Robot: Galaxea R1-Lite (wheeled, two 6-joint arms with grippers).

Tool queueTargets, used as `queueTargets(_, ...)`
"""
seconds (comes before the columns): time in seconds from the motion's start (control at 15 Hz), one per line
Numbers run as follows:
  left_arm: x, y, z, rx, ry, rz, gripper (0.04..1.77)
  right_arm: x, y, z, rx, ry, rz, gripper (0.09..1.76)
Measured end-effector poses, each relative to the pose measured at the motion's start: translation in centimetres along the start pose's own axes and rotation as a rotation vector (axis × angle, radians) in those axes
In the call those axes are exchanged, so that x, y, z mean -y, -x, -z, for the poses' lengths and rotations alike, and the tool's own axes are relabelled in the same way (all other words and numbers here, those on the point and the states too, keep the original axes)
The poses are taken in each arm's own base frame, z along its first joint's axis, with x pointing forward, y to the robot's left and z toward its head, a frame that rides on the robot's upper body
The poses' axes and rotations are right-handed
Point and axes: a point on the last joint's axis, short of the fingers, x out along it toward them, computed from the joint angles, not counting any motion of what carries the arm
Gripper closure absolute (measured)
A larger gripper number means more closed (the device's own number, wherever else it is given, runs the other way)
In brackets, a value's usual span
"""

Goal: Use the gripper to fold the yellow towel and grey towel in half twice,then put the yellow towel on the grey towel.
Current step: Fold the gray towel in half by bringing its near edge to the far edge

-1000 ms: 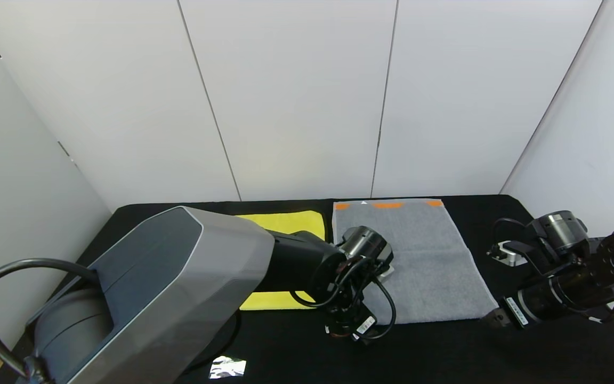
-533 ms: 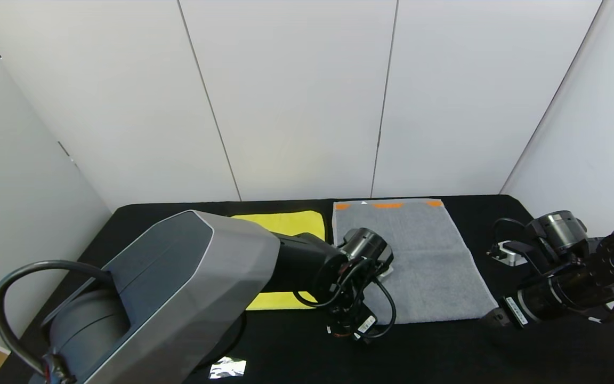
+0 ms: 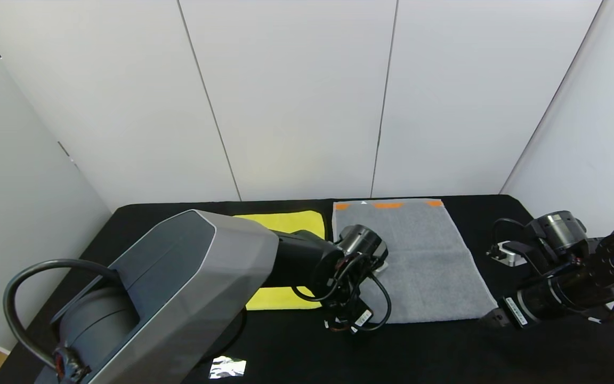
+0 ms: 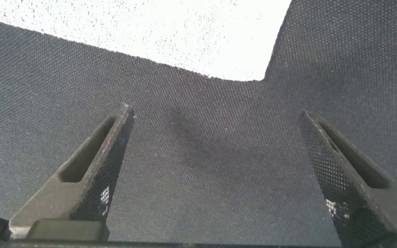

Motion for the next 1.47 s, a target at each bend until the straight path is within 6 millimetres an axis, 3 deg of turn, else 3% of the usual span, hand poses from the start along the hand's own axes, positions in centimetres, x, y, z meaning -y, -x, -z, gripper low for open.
queueTargets(0.13,-0.1,0.0,-0.1,0.001,0.003,-0.001,1.06,-0.1,0.0,0.0,0.0,0.001,-0.001,0.14)
queueTargets(0.2,-0.1,0.0,-0.1,0.002,0.003,-0.002,1.49,-0.1,0.0,0.0,0.0,0.002,-0.002,0.14)
queueTargets(0.27,-0.1,0.0,-0.1,0.002,0.003,-0.001,1.68,-0.1,0.0,0.0,0.001,0.003,-0.002,0.14)
queueTargets(0.73,-0.2,0.0,-0.1,0.001,0.004,-0.001,1.69,-0.4,-0.6,-0.7,0.003,0.024,-0.008,0.14)
queueTargets(1.47,-0.2,0.3,-0.1,-0.004,0.004,0.0,1.69,-0.3,-3.5,-1.4,-0.058,0.069,0.018,0.14)
